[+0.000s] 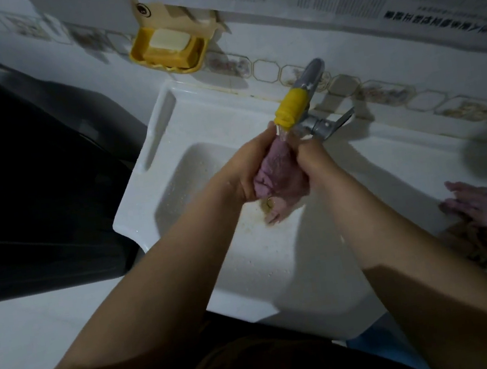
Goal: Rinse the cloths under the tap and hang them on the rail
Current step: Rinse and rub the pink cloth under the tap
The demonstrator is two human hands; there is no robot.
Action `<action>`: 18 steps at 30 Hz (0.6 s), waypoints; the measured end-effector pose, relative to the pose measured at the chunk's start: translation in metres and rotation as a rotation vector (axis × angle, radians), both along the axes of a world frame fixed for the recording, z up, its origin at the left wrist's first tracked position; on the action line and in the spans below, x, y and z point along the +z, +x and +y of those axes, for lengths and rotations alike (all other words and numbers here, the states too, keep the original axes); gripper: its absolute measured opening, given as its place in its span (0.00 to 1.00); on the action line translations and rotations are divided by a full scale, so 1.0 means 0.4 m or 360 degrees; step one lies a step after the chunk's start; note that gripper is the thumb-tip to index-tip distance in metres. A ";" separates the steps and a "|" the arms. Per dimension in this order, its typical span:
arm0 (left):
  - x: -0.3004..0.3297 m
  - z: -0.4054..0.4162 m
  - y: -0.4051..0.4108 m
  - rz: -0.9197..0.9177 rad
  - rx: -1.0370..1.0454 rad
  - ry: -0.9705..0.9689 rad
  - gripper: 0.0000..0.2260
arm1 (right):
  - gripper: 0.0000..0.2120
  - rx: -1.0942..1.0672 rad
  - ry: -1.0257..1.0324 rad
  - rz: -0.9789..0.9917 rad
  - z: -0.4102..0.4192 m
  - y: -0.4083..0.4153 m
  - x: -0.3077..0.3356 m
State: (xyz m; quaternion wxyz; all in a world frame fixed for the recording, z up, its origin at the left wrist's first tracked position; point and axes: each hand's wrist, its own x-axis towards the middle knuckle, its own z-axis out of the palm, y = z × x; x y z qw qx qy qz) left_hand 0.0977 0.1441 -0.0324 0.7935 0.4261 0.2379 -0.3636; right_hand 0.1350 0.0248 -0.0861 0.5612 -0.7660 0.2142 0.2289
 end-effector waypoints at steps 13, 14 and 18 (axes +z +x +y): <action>-0.061 0.166 0.044 -0.0680 -0.0577 0.1505 0.10 | 0.10 0.0536 0.0140 -0.0185 -0.138 -0.051 -0.007; -0.072 0.158 0.039 -0.0687 -0.0513 0.1513 0.12 | 0.11 0.0429 0.0214 -0.0207 -0.133 -0.055 -0.002; -0.098 0.100 0.024 -0.0577 -0.0093 0.1167 0.19 | 0.10 -0.0001 0.0342 -0.0350 -0.083 -0.059 0.026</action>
